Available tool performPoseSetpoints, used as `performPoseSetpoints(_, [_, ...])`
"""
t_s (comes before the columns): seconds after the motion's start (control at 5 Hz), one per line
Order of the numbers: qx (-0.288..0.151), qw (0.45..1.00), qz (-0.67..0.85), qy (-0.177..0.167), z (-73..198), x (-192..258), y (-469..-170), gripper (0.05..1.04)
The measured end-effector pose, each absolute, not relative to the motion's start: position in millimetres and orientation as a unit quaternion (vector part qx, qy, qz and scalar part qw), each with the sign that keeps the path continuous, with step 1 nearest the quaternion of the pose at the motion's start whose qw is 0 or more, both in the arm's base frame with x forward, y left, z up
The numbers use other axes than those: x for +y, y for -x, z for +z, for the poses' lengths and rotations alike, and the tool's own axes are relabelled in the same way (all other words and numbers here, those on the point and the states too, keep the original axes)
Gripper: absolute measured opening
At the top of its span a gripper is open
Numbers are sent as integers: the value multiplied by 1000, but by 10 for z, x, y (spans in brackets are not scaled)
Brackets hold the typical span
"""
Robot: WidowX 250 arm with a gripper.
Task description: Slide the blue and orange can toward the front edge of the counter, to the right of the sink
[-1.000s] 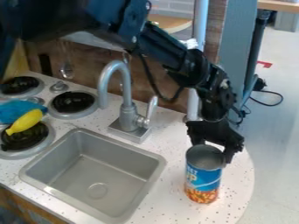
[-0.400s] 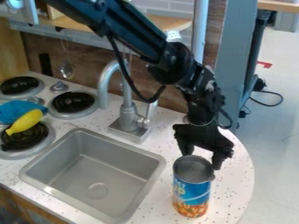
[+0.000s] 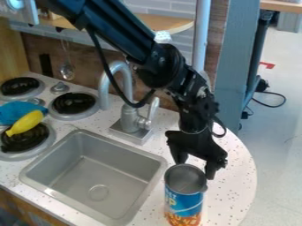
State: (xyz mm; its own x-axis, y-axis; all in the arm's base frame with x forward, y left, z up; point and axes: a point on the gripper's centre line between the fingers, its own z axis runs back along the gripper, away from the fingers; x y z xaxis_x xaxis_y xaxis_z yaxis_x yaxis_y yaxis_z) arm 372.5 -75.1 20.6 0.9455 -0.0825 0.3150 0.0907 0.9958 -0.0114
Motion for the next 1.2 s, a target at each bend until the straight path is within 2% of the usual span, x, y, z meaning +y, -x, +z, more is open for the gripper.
performPoseSetpoints(0.6, [-159, 986, -50, 11, 269, -724, -3633, 1001])
performPoseSetpoints(1.0, [-208, 976, -24, 52, 694, -881, -3995, 1001])
performPoseSetpoints(1.2, [-232, 970, -12, 72, 1015, -932, -4050, 1001])
